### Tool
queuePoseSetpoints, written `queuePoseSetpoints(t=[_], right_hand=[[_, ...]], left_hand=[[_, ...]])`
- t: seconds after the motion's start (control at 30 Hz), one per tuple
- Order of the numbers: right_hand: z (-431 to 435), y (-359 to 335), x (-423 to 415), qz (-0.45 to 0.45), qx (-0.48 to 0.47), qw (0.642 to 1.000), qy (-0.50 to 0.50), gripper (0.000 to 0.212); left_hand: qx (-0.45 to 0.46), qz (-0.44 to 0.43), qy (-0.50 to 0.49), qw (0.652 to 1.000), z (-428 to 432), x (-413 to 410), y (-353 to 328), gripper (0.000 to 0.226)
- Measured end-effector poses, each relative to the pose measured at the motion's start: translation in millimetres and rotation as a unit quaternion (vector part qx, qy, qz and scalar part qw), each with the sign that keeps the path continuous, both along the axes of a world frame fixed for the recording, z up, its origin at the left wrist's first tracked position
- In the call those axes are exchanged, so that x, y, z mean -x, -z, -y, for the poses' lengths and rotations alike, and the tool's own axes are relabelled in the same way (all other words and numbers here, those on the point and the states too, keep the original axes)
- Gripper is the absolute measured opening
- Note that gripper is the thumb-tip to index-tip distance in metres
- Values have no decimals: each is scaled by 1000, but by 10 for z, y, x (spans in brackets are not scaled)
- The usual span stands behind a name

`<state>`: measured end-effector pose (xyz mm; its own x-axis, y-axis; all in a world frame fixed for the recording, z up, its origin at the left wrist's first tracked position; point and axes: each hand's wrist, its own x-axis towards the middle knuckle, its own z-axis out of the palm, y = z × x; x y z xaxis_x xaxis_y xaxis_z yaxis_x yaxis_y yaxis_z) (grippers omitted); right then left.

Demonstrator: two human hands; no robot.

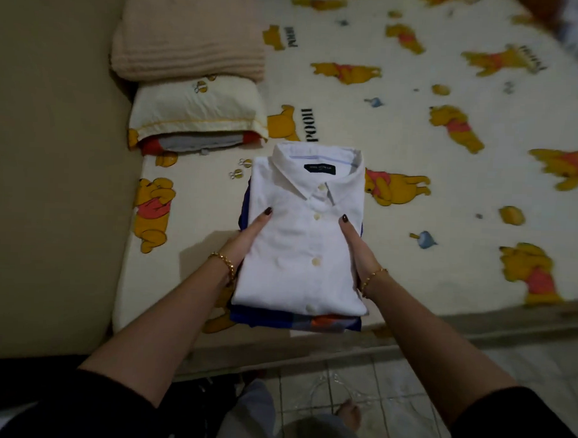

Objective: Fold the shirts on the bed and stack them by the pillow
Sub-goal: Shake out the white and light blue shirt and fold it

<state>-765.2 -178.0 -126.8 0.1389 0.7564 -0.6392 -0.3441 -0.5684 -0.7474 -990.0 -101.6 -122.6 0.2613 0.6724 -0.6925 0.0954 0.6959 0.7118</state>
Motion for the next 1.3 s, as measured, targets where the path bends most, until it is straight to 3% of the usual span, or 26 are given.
queuePoseSetpoints(t=[0.13, 0.27, 0.37, 0.43, 0.6, 0.7, 0.8, 0.93, 1.03, 1.17, 1.3], right_hand=[[610, -587, -888, 35, -54, 997, 48, 61], [1199, -962, -1716, 82, -73, 989, 96, 77], [1695, -1185, -2300, 100, -105, 976, 162, 45], [1986, -1216, -2671, 101, -111, 965, 216, 39], [2536, -1130, -3500, 110, -95, 939, 312, 104], [2805, -1136, -3995, 129, -90, 921, 357, 84], [2958, -1021, -4578, 127, -89, 909, 387, 106], [3044, -991, -5319, 114, -64, 900, 416, 74], [3005, -930, -5980, 117, -31, 891, 438, 91], [3014, -906, -6753, 86, -43, 897, 432, 52], [3070, -837, -7453, 65, -67, 887, 453, 55]], left_hand=[[-37, 23, 55, 997, 332, -1012, -438, 96], [-55, 65, 112, 990, 655, -2006, -680, 96], [-78, 108, 165, 977, 973, -2780, -901, 93], [-85, 118, 200, 969, 1144, -3256, -968, 93], [-76, 118, 282, 949, 1452, -4348, -945, 97], [-62, 136, 338, 929, 1608, -4998, -949, 96], [-55, 147, 368, 917, 1683, -5661, -911, 95], [-38, 166, 399, 901, 1726, -6558, -841, 94], [-13, 167, 410, 896, 1668, -7224, -799, 89], [8, 173, 424, 889, 1607, -8106, -725, 66], [24, 171, 441, 881, 1646, -8874, -697, 62]])
